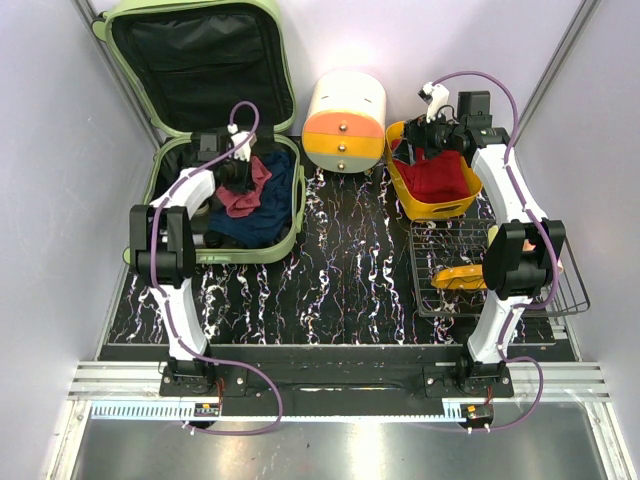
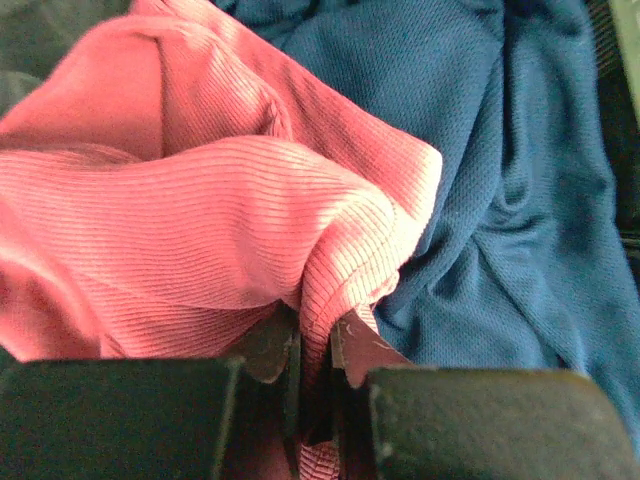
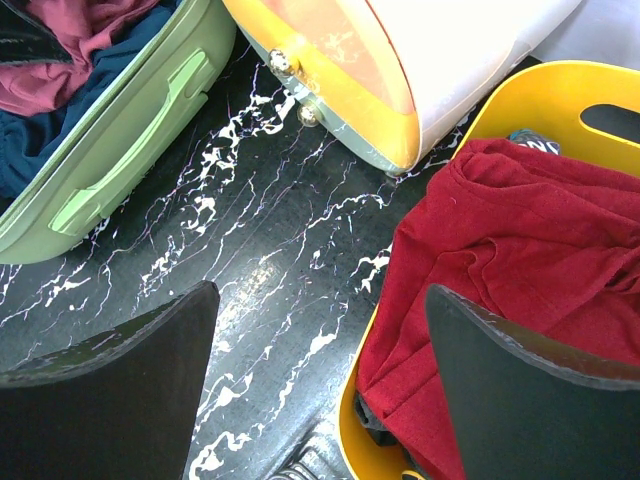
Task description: Open, take out, and arrange the luggage
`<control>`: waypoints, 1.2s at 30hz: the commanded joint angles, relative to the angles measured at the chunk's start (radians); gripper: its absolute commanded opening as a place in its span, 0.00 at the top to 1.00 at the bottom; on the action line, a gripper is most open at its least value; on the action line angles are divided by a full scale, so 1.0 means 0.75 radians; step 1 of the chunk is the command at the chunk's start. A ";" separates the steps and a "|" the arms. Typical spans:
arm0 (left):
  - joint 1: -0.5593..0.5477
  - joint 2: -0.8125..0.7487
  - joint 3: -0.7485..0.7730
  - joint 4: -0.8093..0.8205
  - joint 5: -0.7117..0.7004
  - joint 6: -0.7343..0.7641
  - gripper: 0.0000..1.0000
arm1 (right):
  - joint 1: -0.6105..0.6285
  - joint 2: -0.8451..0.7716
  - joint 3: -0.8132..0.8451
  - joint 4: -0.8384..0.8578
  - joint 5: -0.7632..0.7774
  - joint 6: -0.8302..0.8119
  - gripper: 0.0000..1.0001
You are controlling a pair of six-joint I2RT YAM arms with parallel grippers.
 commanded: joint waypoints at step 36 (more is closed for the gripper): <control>-0.260 -0.624 0.083 -0.393 0.803 -0.061 1.00 | 0.598 -0.468 -0.808 1.116 -0.333 -1.138 0.00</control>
